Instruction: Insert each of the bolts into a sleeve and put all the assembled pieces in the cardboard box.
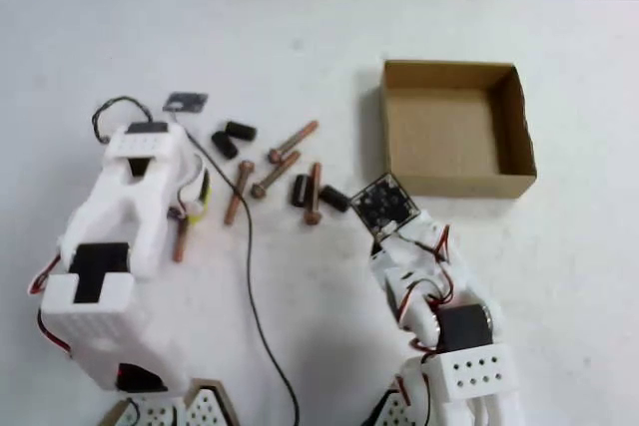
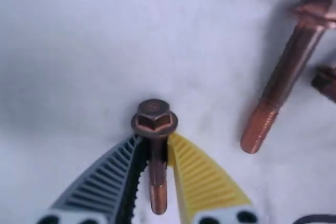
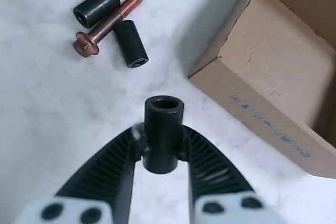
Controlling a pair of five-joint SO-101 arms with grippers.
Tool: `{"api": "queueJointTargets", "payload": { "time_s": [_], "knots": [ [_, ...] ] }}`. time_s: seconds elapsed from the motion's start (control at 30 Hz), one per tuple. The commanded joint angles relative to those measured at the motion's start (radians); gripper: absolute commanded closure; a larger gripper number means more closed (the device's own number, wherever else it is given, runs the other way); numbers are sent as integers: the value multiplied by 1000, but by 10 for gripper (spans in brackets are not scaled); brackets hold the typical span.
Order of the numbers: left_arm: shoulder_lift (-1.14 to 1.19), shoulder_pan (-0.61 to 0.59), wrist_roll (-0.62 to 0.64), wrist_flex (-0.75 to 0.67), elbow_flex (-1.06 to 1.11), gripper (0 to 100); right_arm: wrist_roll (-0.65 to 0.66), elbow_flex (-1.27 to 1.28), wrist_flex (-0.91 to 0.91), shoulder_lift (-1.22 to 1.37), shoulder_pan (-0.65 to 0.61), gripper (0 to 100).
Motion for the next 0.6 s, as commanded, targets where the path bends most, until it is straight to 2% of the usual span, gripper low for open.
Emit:
{"api": "queueJointTargets", "payload": {
  "time_s": [0.0,0.1,0.37,0.57],
  "knots": [
    [-15,-7,-141,-44,-52,962,0,-11,-25,-10,10,982],
    [-13,-2,-186,-46,-48,962,0,-11,-25,-10,8,982],
    [-36,7,-183,-29,-72,962,0,-11,-28,-10,-21,982],
    [-177,8,-192,173,-207,962,0,-11,-47,-10,-163,982]
  ]
}}
